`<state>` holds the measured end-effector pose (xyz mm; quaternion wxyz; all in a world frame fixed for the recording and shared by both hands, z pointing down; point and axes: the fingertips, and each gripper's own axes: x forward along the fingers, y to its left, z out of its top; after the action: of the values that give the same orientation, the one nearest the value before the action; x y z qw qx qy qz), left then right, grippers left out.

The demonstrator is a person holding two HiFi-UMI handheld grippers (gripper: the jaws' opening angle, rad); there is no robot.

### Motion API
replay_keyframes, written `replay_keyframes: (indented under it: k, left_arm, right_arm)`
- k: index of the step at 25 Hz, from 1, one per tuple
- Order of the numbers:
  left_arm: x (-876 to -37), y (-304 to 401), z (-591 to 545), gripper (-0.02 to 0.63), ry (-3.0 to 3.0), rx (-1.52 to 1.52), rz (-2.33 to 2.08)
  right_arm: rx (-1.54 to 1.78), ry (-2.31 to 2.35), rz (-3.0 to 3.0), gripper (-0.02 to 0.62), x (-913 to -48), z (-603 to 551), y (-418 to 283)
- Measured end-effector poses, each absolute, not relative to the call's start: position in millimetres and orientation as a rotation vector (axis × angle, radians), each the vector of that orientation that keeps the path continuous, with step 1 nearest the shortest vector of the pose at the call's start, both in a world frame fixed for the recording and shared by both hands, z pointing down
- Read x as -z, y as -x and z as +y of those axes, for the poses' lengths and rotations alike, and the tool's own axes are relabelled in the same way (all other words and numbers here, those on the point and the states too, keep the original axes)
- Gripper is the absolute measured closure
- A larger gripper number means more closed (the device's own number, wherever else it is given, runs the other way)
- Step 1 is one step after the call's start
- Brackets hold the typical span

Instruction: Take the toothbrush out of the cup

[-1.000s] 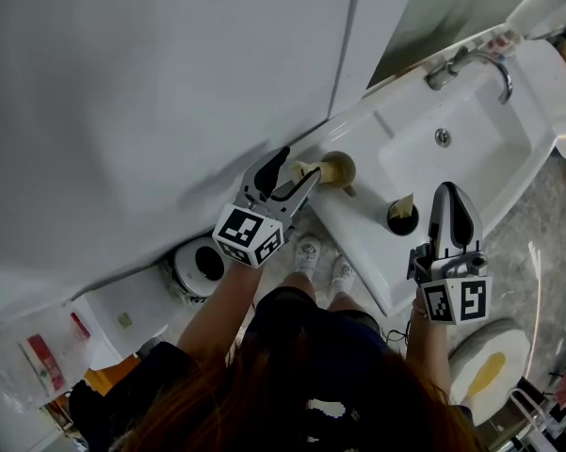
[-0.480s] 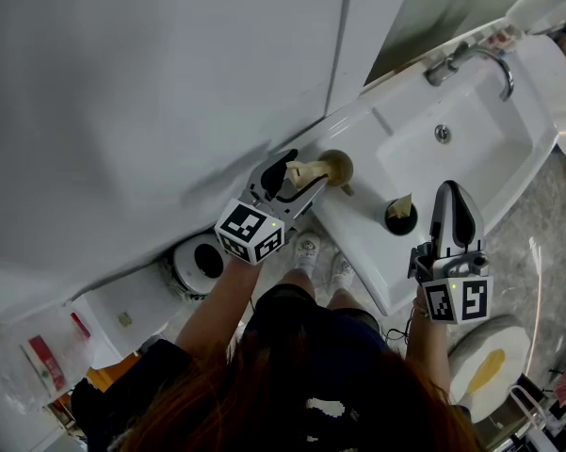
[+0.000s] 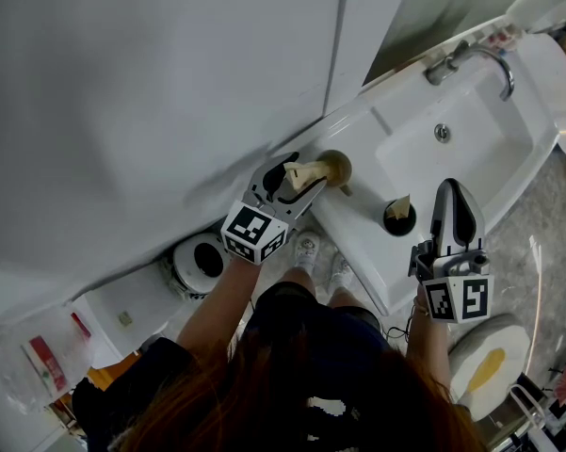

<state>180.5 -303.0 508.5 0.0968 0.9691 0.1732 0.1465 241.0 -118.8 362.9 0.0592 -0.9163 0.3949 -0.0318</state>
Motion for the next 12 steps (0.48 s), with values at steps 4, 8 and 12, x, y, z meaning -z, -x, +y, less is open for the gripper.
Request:
replay_keyframes:
  k: [4, 8, 12]
  left_arm:
    - [-502.7, -182.0, -306.0, 0.32, -2.89, -0.406, 0.51]
    - [-500.9, -181.9, -305.1, 0.415, -2.91, -0.399, 0.528]
    - [-497.9, -181.1, -300.3, 0.494, -2.922, -0.392, 0.556]
  right_arm:
    - [0.09, 2.776, 1.193, 0.58, -361.4, -118.3, -241.4]
    - [0.085, 2.773, 1.195, 0.58, -361.6, -118.9, -240.1]
    - [0.085, 2.772, 1.195, 0.58, -360.5, -118.1, -239.3]
